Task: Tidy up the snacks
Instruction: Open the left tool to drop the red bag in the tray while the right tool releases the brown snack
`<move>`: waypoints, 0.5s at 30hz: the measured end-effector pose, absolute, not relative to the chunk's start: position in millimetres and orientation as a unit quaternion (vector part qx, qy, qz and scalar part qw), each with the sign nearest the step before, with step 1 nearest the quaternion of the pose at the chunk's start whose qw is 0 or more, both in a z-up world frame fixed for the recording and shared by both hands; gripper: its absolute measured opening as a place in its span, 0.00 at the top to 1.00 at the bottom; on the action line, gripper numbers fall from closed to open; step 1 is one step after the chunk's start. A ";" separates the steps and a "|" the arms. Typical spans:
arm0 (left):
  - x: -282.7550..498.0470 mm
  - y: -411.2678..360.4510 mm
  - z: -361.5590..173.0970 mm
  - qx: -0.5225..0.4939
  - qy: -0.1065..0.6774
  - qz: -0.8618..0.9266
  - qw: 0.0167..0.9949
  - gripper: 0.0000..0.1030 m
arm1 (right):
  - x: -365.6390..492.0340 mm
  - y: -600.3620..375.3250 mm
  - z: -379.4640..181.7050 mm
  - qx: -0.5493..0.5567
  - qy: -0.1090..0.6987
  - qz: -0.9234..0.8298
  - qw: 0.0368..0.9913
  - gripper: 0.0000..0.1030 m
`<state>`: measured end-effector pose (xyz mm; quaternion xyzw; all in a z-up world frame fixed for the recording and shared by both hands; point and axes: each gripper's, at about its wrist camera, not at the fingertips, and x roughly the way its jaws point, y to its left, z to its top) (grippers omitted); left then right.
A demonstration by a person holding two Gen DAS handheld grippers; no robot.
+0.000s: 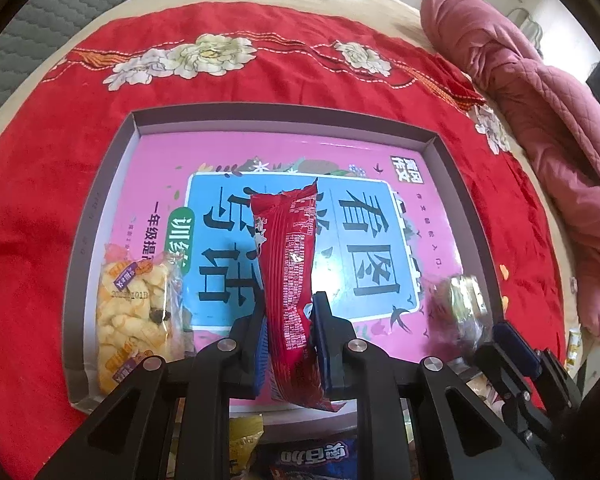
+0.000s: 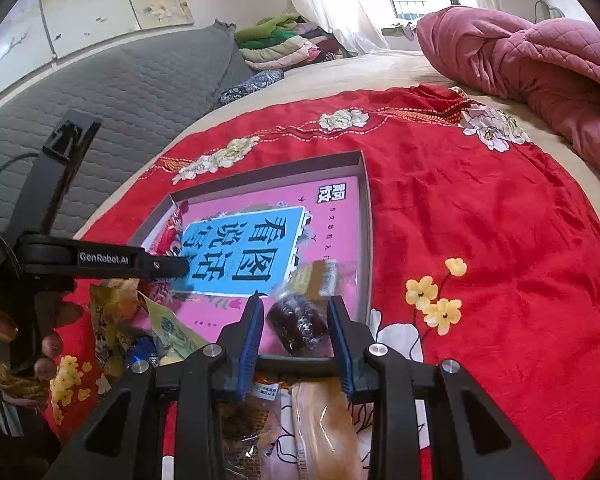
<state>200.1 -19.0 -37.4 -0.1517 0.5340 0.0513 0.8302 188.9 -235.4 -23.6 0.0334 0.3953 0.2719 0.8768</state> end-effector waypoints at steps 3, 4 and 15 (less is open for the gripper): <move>199.8 -19.5 -37.8 -0.152 0.534 0.050 0.830 0.79 | 188.9 -235.8 -24.0 0.035 0.397 0.271 0.876 0.68; 199.6 -19.4 -38.1 -0.153 0.535 0.049 0.830 0.78 | 189.1 -236.1 -24.1 0.036 0.398 0.270 0.876 0.68; 195.0 -14.9 -28.8 -0.168 0.523 0.045 0.834 0.60 | 191.2 -240.6 -21.3 0.053 0.394 0.267 0.878 0.59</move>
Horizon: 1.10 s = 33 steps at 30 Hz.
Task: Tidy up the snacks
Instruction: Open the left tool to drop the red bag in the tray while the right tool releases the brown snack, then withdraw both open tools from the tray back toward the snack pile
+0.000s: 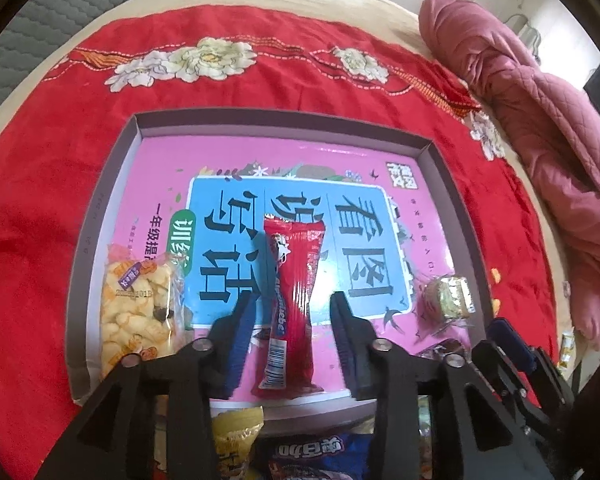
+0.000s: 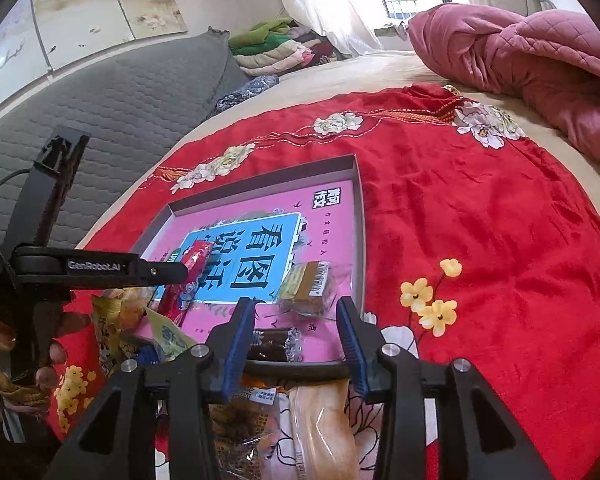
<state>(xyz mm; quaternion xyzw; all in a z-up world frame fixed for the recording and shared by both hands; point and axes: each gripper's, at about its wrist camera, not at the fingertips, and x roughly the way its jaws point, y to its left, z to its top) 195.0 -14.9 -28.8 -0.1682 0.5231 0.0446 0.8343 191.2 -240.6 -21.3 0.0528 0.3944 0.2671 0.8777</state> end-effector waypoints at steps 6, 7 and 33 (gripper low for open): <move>184.6 -10.2 -6.3 -0.179 0.502 0.039 0.845 0.57 | 190.7 -243.2 -17.9 0.061 0.388 0.266 0.880 0.53; 182.4 -10.2 -1.9 -0.180 0.498 0.039 0.847 0.54 | 191.0 -243.7 -17.5 0.063 0.387 0.266 0.880 0.52; 129.6 -1.0 18.9 -0.159 0.484 0.075 0.857 0.44 | 172.9 -250.9 17.5 0.039 0.324 0.240 0.914 0.30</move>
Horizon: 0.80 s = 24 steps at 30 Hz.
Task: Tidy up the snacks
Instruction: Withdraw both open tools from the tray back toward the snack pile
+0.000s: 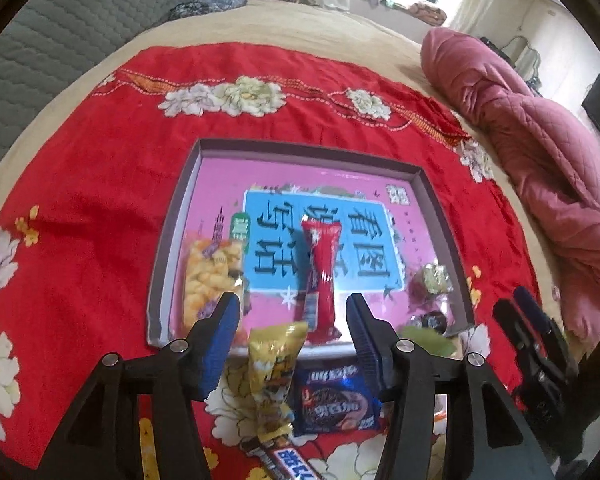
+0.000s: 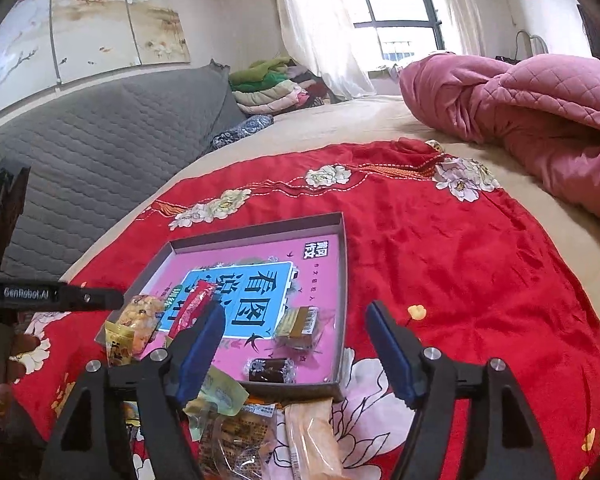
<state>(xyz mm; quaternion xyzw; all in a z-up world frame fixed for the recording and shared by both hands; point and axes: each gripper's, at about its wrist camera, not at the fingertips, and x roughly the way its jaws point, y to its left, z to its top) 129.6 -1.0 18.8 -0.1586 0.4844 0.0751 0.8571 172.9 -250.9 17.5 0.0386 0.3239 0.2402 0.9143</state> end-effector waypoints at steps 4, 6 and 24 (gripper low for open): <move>121.0 -1.8 11.7 -0.154 0.494 0.081 0.852 0.44 | 171.2 -254.9 18.0 0.043 0.323 0.232 0.917 0.29; 118.0 -2.4 7.6 -0.151 0.502 0.084 0.847 0.44 | 169.7 -258.7 18.3 0.047 0.325 0.223 0.918 0.29; 93.5 -1.6 -1.5 -0.145 0.513 0.078 0.842 0.44 | 156.6 -273.6 20.5 0.041 0.334 0.180 0.924 0.25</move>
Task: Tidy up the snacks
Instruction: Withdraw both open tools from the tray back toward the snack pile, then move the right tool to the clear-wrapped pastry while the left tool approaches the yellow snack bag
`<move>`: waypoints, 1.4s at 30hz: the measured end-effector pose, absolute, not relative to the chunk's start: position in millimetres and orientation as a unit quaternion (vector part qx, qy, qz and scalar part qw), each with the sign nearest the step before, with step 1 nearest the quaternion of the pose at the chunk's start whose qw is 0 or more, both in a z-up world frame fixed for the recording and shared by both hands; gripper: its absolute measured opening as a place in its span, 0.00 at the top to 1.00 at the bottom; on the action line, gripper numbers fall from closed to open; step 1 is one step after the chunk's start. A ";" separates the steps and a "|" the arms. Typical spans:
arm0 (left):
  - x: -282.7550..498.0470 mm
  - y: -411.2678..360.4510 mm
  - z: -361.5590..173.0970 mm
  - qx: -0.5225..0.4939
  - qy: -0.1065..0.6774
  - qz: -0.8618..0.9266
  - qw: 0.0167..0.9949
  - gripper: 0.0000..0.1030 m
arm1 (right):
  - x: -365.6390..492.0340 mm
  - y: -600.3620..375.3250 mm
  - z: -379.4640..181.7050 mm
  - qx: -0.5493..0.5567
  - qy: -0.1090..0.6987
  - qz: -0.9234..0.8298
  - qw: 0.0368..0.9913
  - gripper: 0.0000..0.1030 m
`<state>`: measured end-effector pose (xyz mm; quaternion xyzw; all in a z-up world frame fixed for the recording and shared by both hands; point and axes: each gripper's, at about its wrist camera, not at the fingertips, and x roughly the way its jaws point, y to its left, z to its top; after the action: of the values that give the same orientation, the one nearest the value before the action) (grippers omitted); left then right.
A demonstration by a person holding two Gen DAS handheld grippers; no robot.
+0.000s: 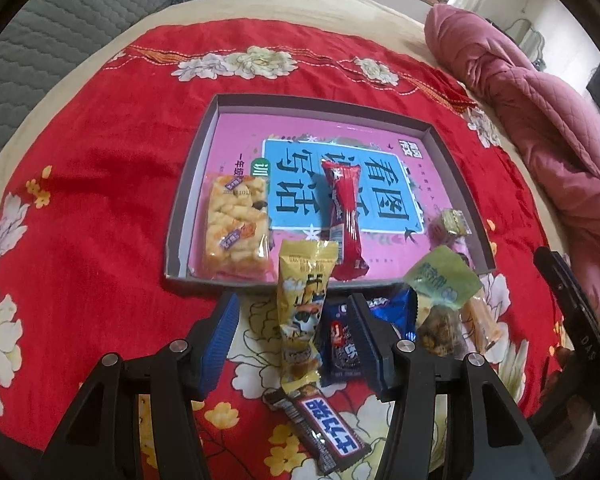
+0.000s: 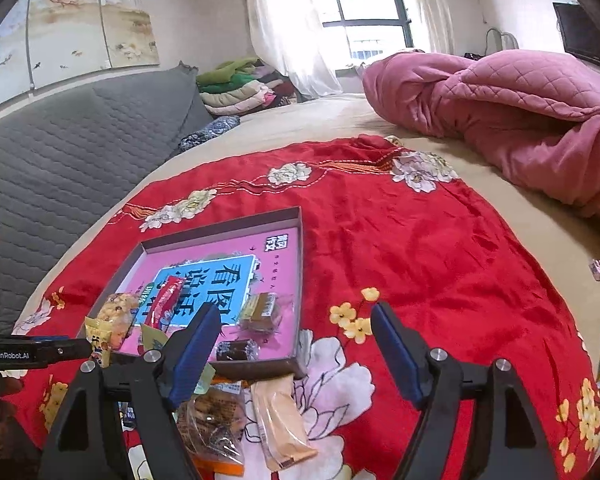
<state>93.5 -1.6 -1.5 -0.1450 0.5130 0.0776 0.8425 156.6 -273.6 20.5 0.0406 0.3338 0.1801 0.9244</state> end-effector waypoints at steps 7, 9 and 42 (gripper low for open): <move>88.8 -3.4 -4.8 -0.146 0.517 0.070 0.841 0.44 | 146.1 -277.3 16.7 0.050 0.352 0.179 0.917 0.25; 87.9 -4.5 -5.3 -0.144 0.518 0.068 0.840 0.44 | 142.0 -274.3 14.5 0.042 0.360 0.178 0.915 0.25; 90.0 12.0 -41.8 -0.196 0.546 0.051 0.813 0.44 | 141.7 -250.3 -41.5 -0.050 0.471 0.181 0.862 0.33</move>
<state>90.0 12.0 -41.8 -0.1961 0.5464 0.0510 0.8127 141.7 -250.3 -41.5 -0.0503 0.4709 0.1808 0.8620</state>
